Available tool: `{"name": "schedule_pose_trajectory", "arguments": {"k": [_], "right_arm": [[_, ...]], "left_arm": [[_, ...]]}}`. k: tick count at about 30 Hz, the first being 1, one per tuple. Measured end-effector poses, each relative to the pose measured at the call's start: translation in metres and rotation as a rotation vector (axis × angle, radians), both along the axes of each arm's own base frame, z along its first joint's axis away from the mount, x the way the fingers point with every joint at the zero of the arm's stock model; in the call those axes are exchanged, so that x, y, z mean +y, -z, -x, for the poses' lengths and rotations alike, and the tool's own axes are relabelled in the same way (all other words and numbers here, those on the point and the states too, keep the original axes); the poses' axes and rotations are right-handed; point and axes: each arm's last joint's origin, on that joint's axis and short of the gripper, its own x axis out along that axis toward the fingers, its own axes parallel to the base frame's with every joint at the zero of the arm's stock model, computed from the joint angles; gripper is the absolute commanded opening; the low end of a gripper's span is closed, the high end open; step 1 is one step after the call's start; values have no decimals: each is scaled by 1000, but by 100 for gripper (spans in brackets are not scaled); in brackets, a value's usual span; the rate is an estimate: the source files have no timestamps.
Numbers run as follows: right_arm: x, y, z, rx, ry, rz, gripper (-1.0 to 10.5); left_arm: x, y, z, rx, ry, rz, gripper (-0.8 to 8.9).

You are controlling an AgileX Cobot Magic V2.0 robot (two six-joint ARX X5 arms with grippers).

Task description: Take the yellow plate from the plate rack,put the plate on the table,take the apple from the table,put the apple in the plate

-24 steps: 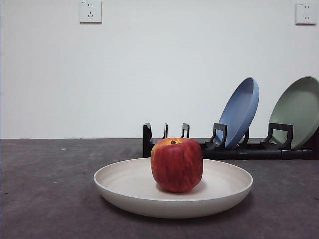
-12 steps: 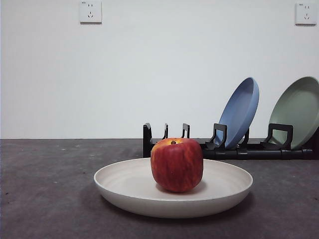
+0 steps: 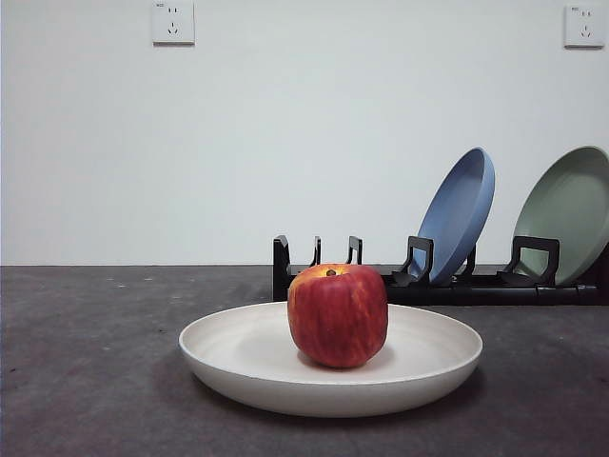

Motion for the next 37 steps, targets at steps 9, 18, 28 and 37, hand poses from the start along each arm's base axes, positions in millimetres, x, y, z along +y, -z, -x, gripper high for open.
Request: {"name": "schedule_pose_trajectory", "arguments": {"k": [9,18,28,37], "right_arm": [[0,36,-8,96,-1,3,1],[1,40,-9,106,-37,-2,1],[1,40,-9,107,-37,-2,1],[1,40,-9,107,-37,-3,1]], "left_arm": [[0,1,-1,12,0,-1,-4],[0,2,-1,25,0,-3,-4],[0,2,-1,31,0,-3,-4],[0,3,-2,33,0,-4,-4]]}}
